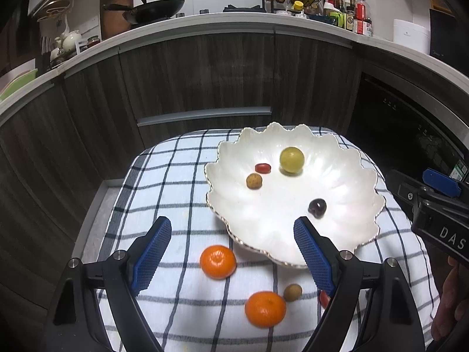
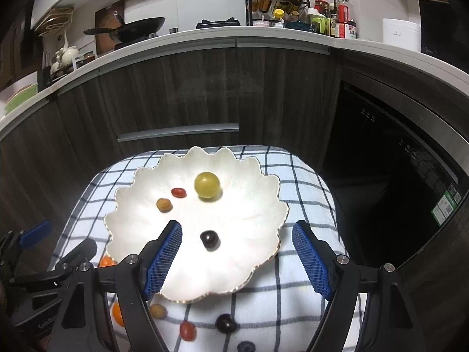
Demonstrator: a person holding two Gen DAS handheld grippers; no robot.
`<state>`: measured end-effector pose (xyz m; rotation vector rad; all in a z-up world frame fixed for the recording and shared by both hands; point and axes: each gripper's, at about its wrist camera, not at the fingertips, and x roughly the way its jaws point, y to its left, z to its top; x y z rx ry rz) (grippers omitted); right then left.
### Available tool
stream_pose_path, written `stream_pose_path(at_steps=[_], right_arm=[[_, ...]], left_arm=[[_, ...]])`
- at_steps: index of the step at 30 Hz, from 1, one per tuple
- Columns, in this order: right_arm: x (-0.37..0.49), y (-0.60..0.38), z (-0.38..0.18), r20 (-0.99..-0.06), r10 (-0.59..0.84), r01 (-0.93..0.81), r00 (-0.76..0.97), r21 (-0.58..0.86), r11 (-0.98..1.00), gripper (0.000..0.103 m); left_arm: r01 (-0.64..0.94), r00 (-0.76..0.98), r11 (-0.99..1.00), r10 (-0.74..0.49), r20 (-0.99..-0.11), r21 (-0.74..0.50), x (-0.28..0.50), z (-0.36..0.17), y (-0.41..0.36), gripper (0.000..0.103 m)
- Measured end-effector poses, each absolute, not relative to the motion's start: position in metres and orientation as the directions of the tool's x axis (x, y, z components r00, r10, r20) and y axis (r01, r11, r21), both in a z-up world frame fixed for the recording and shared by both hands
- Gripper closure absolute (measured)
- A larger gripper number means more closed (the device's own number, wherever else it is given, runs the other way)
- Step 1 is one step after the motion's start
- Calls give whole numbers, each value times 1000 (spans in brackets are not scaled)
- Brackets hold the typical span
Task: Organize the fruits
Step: 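Withdraw both open grippers from the bowl toward the remaining fruits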
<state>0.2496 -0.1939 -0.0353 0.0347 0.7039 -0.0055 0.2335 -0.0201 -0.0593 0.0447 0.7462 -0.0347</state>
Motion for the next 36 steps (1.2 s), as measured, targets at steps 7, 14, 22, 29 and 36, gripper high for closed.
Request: stream_pose_path(at_steps=[7, 14, 22, 29, 36], right_arm=[[235, -195, -39, -649, 0, 24, 761, 27, 999, 24], [220, -194, -45, -649, 10, 9, 761, 26, 1000, 24], [210, -191, -53, -655, 11, 0, 755, 17, 1000, 24], [201, -185, -58, -654, 18, -17, 757, 8, 1000, 25], [194, -177, -68, -666, 56, -57, 744, 20, 998, 25]], left_arm=[[67, 731, 997, -33, -681, 23, 220, -66, -25, 17], [85, 734, 996, -47, -677, 23, 205, -71, -26, 17], [96, 738, 995, -62, -672, 13, 193, -83, -23, 17], [116, 740, 993, -66, -670, 30, 184, -90, -22, 17], [130, 738, 991, -66, -672, 45, 174, -99, -20, 17]])
